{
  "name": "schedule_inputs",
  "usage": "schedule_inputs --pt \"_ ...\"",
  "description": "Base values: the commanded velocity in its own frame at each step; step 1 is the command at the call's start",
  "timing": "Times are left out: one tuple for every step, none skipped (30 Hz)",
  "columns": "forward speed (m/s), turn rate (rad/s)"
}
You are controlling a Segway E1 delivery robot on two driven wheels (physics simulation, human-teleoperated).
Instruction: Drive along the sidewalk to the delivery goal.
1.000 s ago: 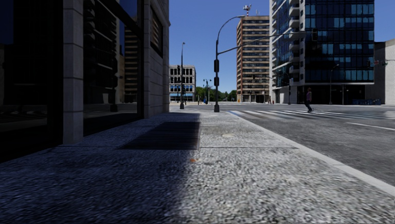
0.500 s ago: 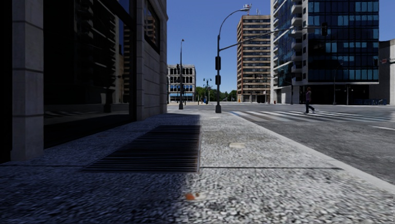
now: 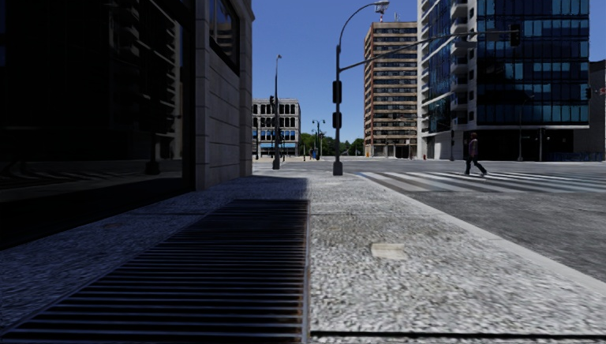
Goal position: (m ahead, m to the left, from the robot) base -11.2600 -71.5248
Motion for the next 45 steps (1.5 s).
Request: schedule_inputs --pt "2.00 0.00" --pt "2.00 0.00" --pt "2.00 0.00" --pt "2.00 0.00" --pt "2.00 0.00" --pt "2.00 0.00" --pt "2.00 0.00" --pt "2.00 0.00" --pt "2.00 0.00" --pt "2.00 0.00" --pt "2.00 0.00" --pt "2.00 0.00" --pt "2.00 0.00" --pt "2.00 0.00" --pt "2.00 0.00" --pt "2.00 0.00" --pt "2.00 0.00" --pt "2.00 0.00" --pt "2.00 0.00" --pt "2.00 0.00" --pt "2.00 0.00" --pt "2.00 0.00" --pt "2.00 0.00" --pt "2.00 0.00" --pt "2.00 0.00" --pt "2.00 0.00" --pt "2.00 0.00" --pt "2.00 0.00" --pt "2.00 -0.06" --pt "2.00 -0.10" --pt "2.00 -0.10" --pt "2.00 -0.11" --pt "2.00 -0.12" --pt "2.00 -0.12" --pt "2.00 -0.12" --pt "2.00 -0.12" --pt "2.00 -0.12" --pt "2.00 -0.12" --pt "2.00 -0.12" --pt "2.00 -0.12" --pt "2.00 -0.12" --pt "2.00 -0.12" --pt "2.00 -0.16" --pt "2.00 -0.16" --pt "2.00 -0.19"
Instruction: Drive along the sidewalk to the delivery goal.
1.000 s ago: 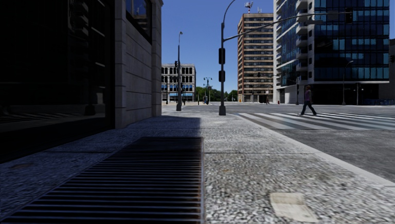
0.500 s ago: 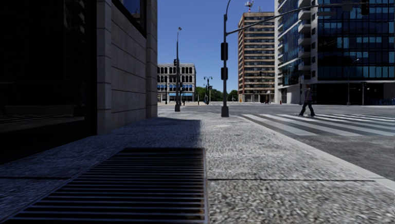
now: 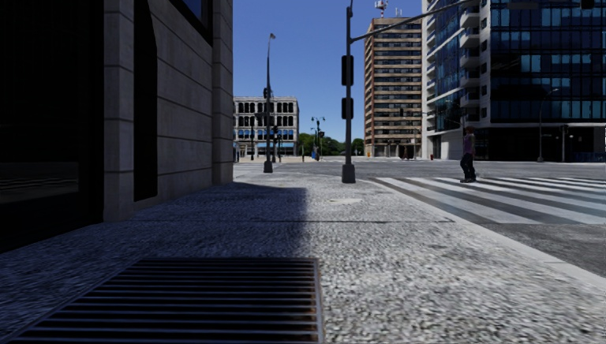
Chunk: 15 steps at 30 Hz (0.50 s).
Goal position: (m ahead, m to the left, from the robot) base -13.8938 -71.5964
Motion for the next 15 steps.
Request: schedule_inputs --pt "2.00 -0.20" --pt "2.00 -0.21" --pt "2.00 -0.22" --pt "2.00 -0.22" --pt "2.00 -0.27" --pt "2.00 -0.30" --pt "2.00 -0.31" --pt "2.00 -0.31" --pt "2.00 -0.31" --pt "2.00 -0.39" --pt "2.00 -0.47" --pt "2.00 -0.51" --pt "2.00 -0.51" --pt "2.00 -0.51" --pt "2.00 -0.51"
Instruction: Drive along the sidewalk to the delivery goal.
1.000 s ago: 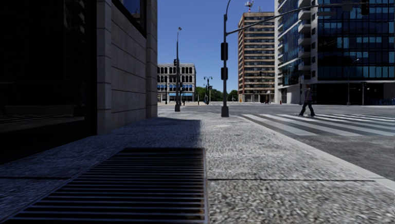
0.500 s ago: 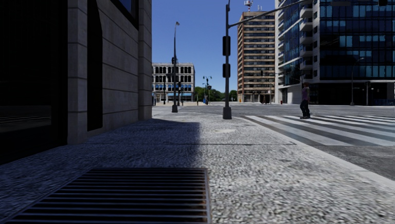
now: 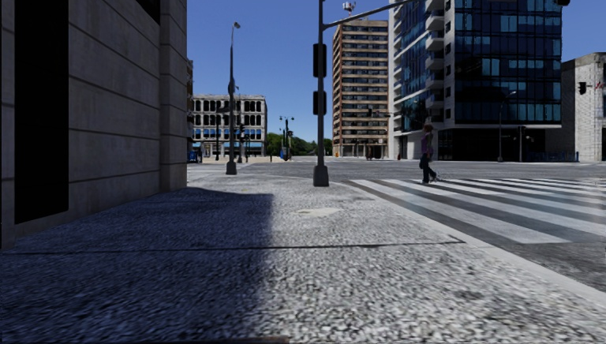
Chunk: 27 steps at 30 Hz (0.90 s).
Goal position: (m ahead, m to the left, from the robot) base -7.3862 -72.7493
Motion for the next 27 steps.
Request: schedule_inputs --pt "2.00 -0.51" --pt "2.00 -0.51" --pt "2.00 -0.51" --pt "2.00 -0.51" --pt "2.00 -0.51" --pt "2.00 -0.51" --pt "2.00 -0.51" --pt "2.00 -0.51" --pt "2.00 -0.52" --pt "2.00 -0.52" --pt "2.00 -0.52" --pt "2.00 -0.52" --pt "2.00 -0.52" --pt "2.00 -0.52" --pt "2.00 -0.52" --pt "2.00 -0.52" --pt "2.00 -0.52" --pt "2.00 -0.52" --pt "2.00 -0.52" --pt "2.00 -0.52" --pt "2.00 -0.52" --pt "2.00 -0.52" --pt "2.00 -0.52" --pt "2.00 -0.52" --pt "2.00 -0.52" --pt "2.00 -0.52" --pt "2.00 -0.52"
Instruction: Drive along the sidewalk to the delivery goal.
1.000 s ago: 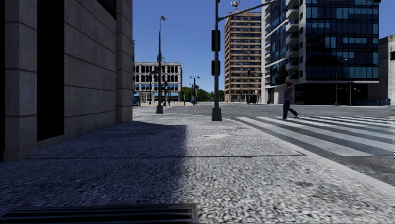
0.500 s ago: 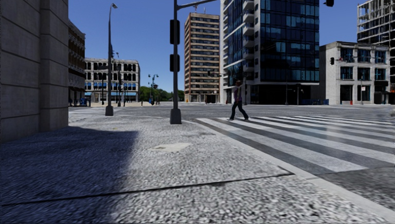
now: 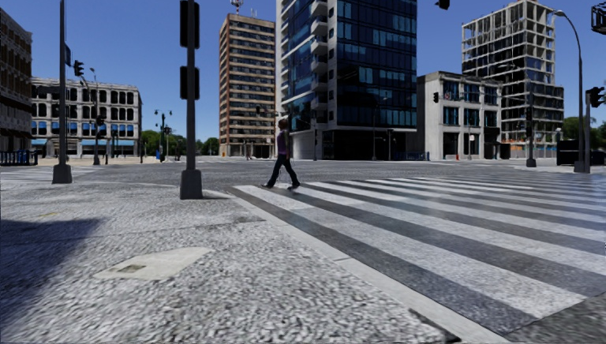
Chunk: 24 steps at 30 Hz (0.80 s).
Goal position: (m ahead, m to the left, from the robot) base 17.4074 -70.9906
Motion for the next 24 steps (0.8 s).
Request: schedule_inputs --pt "2.00 -0.52" --pt "2.00 -0.52" --pt "2.00 -0.52" --pt "2.00 -0.52" --pt "2.00 -0.52" --pt "2.00 -0.52" --pt "2.00 -0.52" --pt "2.00 -0.52" --pt "2.00 -0.56" --pt "2.00 -0.58" --pt "2.00 -0.59" --pt "2.00 -0.59" --pt "2.00 -0.60" --pt "1.97 -0.60" --pt "1.93 -0.60" --pt "1.91 -0.60" --pt "1.91 -0.60" --pt "1.90 -0.60" --pt "1.89 -0.60" --pt "1.87 -0.60" --pt "1.83 -0.60" --pt "1.83 -0.60" --pt "1.79 -0.60" --pt "1.77 -0.60"
